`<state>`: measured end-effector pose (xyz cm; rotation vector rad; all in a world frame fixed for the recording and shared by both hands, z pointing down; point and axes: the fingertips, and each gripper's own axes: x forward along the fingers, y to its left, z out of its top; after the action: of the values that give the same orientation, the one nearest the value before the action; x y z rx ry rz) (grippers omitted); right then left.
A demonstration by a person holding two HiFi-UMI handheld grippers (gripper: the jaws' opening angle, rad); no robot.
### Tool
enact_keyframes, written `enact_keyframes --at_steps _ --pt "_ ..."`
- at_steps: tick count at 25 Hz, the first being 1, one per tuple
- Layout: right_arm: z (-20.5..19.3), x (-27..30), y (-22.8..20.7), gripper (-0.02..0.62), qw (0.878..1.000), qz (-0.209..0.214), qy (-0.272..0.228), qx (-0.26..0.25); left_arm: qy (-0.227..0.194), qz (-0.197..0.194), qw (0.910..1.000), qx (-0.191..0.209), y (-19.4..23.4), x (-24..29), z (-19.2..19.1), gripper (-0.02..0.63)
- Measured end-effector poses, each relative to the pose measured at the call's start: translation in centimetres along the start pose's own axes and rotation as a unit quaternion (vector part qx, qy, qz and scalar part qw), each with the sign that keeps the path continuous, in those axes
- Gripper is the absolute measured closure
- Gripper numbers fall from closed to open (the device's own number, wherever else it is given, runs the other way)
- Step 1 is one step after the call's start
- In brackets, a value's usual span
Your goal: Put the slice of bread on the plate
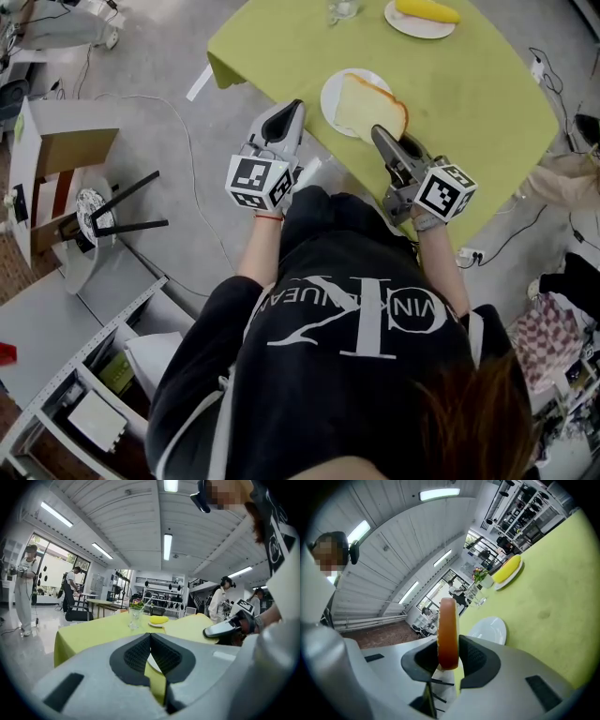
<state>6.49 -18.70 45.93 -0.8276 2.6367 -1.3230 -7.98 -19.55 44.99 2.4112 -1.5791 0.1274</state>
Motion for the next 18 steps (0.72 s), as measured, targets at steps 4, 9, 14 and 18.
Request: enact_keyframes --at_steps 4,9,14,18 --pt "-0.4 1.4 -0.4 0.492 0.999 -0.012 0.008 0.032 0.010 -0.002 0.9999 0.000 1.0 -0.2 -0.2 0.595" --pt "-0.3 3.3 -0.1 0.492 0.997 -0.021 0.001 0.079 0.011 -0.003 0.9999 -0.009 3.3 -0.2 0.5 0.595" --pt "-0.2 4.8 -0.4 0.492 0.993 -0.029 -0.002 0.111 0.012 -0.021 0.9997 -0.005 4.3 0.8 1.5 0.595" --pt "-0.2 6.0 0.0 0.494 0.991 -0.016 0.001 0.130 0.015 -0.025 0.9995 -0.008 5.3 0.9 1.7 0.595"
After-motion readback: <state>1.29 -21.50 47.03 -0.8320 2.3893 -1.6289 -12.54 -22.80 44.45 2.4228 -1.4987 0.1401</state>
